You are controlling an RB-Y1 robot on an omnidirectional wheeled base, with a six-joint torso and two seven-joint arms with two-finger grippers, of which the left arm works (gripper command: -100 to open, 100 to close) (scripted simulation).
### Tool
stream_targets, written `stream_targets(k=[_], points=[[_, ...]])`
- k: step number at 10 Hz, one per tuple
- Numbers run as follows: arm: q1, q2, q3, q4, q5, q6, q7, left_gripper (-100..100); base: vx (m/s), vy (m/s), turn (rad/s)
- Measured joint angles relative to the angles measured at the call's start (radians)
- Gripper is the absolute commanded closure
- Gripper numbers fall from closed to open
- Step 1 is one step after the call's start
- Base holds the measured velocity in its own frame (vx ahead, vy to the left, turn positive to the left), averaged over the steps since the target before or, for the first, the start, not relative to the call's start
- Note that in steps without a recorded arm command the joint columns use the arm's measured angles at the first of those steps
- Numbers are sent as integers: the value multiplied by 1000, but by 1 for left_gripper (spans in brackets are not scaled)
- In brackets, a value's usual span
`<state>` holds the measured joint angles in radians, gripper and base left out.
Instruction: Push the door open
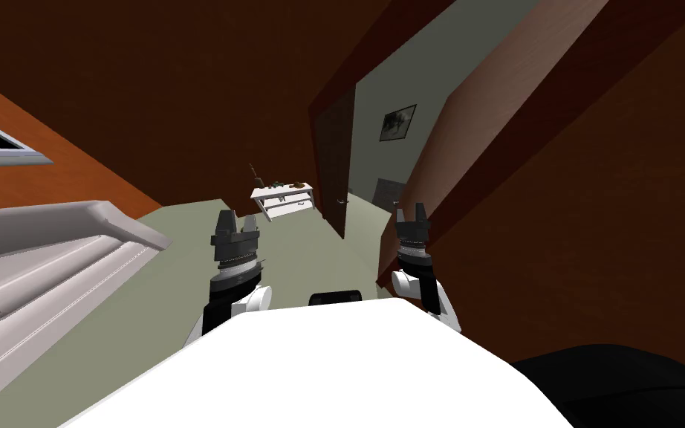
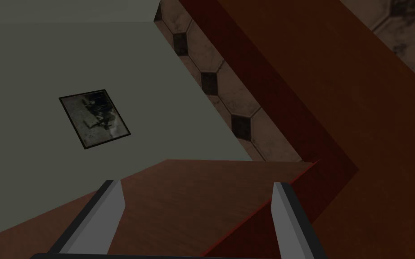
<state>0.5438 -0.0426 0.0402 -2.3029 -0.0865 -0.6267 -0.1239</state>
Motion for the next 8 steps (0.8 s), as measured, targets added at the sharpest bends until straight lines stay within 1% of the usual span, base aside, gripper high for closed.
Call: stream_targets(k=[2, 3, 4, 7, 8], points=[[-14, 18, -15, 34, 6, -1, 1, -100, 129, 64, -67], [-25, 29, -16, 57, 11, -4, 4, -100, 111, 88, -60], [-28, 35, -27, 73, 12, -9, 3, -100, 114, 64, -68], [-59, 55, -48, 128, 20, -4, 3, -100, 108, 32, -53], [-64, 61, -54, 149, 23, -11, 4, -100, 94, 47, -75]])
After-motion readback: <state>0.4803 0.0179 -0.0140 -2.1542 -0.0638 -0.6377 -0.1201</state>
